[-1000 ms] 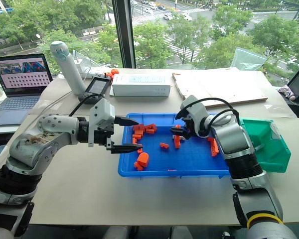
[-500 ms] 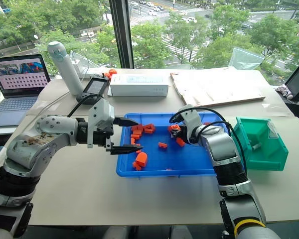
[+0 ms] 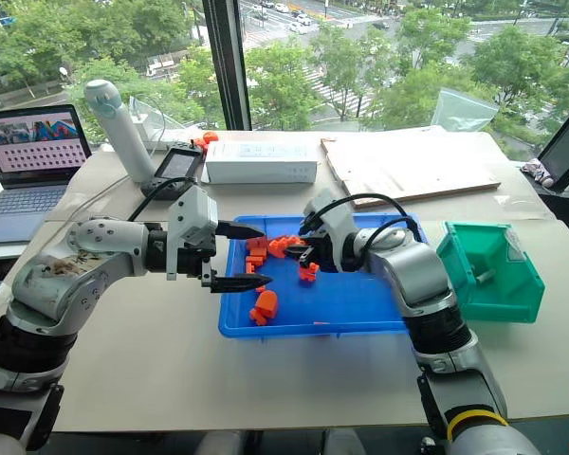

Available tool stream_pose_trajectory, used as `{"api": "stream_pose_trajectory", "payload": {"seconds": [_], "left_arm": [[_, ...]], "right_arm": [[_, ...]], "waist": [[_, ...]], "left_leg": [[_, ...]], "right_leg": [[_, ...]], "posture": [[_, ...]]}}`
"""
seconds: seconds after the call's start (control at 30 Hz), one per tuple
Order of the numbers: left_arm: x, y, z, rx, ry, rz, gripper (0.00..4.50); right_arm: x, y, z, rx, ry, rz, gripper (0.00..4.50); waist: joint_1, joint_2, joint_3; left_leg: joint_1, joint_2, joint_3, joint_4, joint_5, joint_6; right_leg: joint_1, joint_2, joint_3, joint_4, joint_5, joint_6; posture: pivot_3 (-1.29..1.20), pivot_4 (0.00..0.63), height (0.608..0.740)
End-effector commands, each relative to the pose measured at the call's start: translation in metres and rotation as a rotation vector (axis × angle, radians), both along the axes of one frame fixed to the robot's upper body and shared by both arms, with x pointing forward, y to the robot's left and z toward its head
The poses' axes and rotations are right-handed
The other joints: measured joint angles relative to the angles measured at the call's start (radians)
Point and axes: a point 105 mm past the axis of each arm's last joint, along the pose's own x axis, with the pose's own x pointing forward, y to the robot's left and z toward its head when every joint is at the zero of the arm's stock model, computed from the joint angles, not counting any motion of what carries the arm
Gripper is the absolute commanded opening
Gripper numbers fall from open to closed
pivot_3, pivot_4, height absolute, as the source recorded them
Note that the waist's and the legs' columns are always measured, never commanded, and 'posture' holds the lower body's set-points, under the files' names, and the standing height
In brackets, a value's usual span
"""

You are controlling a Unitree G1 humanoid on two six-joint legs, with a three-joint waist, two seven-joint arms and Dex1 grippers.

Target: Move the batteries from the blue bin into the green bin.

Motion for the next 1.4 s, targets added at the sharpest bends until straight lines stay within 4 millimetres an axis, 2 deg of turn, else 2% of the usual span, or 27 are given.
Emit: {"api": "stream_pose_trajectory", "payload": {"seconds": [0.03,0.13,0.23,0.27,0.37,0.47,0.6,0.7,0.8,1.03,1.23,1.3,1.33,1.4], "left_arm": [[-0.002,0.003,0.014,-0.008,-0.059,-0.001,4.5],[-0.002,0.003,0.014,-0.005,-0.06,0.001,4.5],[-0.003,0.003,0.013,-0.005,-0.059,-0.001,4.5],[-0.003,0.003,0.013,-0.006,-0.058,-0.002,4.5],[-0.002,0.002,0.013,-0.008,-0.059,-0.003,4.5],[-0.001,0.001,0.014,-0.01,-0.06,-0.005,4.5],[-0.001,-0.001,0.015,-0.023,-0.056,-0.011,4.5],[-0.001,0.0,0.017,-0.023,-0.058,-0.008,4.5],[-0.002,0.002,0.016,-0.014,-0.056,-0.001,4.5],[-0.003,0.004,0.016,-0.01,-0.058,0.01,4.5],[-0.002,0.003,0.017,-0.01,-0.06,0.011,4.5],[-0.002,0.003,0.016,-0.009,-0.061,0.009,4.5],[-0.002,0.003,0.016,-0.008,-0.062,0.008,4.5],[-0.002,0.003,0.017,-0.008,-0.062,0.007,4.5]], "right_arm": [[-0.017,0.01,0.005,0.017,0.017,0.092,2.03],[-0.005,-0.005,0.007,-0.025,-0.041,0.028,3.05],[0.029,-0.041,0.014,-0.091,-0.176,-0.139,3.99],[0.037,-0.052,0.012,-0.121,-0.213,-0.174,3.99],[0.046,-0.065,-0.001,-0.181,-0.274,-0.171,3.99],[0.057,-0.064,-0.013,-0.142,-0.276,-0.176,3.99],[0.071,-0.055,-0.025,-0.132,-0.305,-0.182,3.99],[0.076,-0.045,-0.03,-0.12,-0.296,-0.162,3.99],[0.081,-0.047,-0.042,-0.165,-0.293,-0.168,3.99],[0.088,-0.065,-0.064,-0.251,-0.256,-0.225,3.99],[0.084,-0.088,-0.087,-0.298,-0.173,-0.279,3.99],[0.08,-0.091,-0.093,-0.27,-0.119,-0.292,3.49],[0.077,-0.092,-0.096,-0.259,-0.095,-0.296,3.42],[0.073,-0.093,-0.101,-0.25,-0.052,-0.303,2.68]], "waist": [[0.0,0.0,0.0],[0.001,0.0,0.0],[0.004,0.0,0.0],[0.004,0.0,0.0],[0.005,0.0,0.0],[-0.003,0.0,0.0],[-0.01,0.0,0.0],[-0.01,-0.001,0.0],[-0.008,-0.001,0.0],[-0.007,-0.001,0.0],[-0.005,-0.002,-0.001],[-0.004,-0.003,-0.001],[-0.003,-0.003,-0.002],[-0.004,-0.003,-0.002]], "left_leg": [[0.0,0.0,0.0,0.0,0.0,0.0],[0.0,0.0,-0.001,0.0,0.0,-0.001],[0.0,0.0,0.0,0.0,-0.001,-0.001],[0.0,0.0,0.0,0.0,-0.001,-0.002],[0.0,0.0,0.003,0.0,-0.004,-0.006],[0.0,0.0,0.004,-0.001,0.0,0.0],[0.0,0.0,0.004,-0.001,0.0,0.0],[0.0,0.0,0.004,-0.001,0.0,0.0],[0.0,0.0,0.003,-0.001,0.0,0.0],[0.002,0.0,0.003,-0.001,0.0,-0.002],[0.009,0.0,0.003,-0.001,-0.004,-0.008],[0.01,0.0,0.002,-0.001,-0.004,-0.009],[0.01,0.0,0.002,-0.001,-0.004,-0.009],[0.01,0.0,0.001,-0.001,-0.004,-0.009]], "right_leg": [[0.0,0.0,0.0,0.0,0.0,0.0],[0.0,0.0,0.0,0.0,0.0,0.0],[0.0,0.0,0.0,-0.001,0.0,0.0],[0.0,0.0,0.0,-0.001,0.0,0.0],[0.0,0.0,0.0,-0.002,0.0,0.0],[0.0,0.0,0.0,-0.002,0.0,0.0],[-0.001,0.001,0.001,-0.001,0.0,0.0],[-0.001,0.001,0.001,-0.001,0.0,0.0],[0.0,0.001,0.001,-0.001,0.0,0.0],[0.001,0.001,0.0,0.0,0.0,0.0],[0.003,0.001,0.0,0.0,0.0,-0.001],[0.004,0.001,0.0,0.0,0.001,-0.001],[0.004,0.001,0.0,-0.001,0.001,-0.001],[0.004,0.0,0.0,-0.001,0.001,-0.001]], "posture": [[0.0,0.15,0.74],[0.0,0.15,0.74],[0.0,0.15,0.74],[0.0,0.15,0.74],[0.0,0.15,0.74],[0.0,0.15,0.74],[0.0,0.15,0.74],[0.0,0.15,0.74],[0.0,0.15,0.74],[0.0,0.15,0.74],[0.0,0.15,0.74],[0.0,0.15,0.74],[0.0,0.15,0.74],[0.0,0.15,0.74]]}}
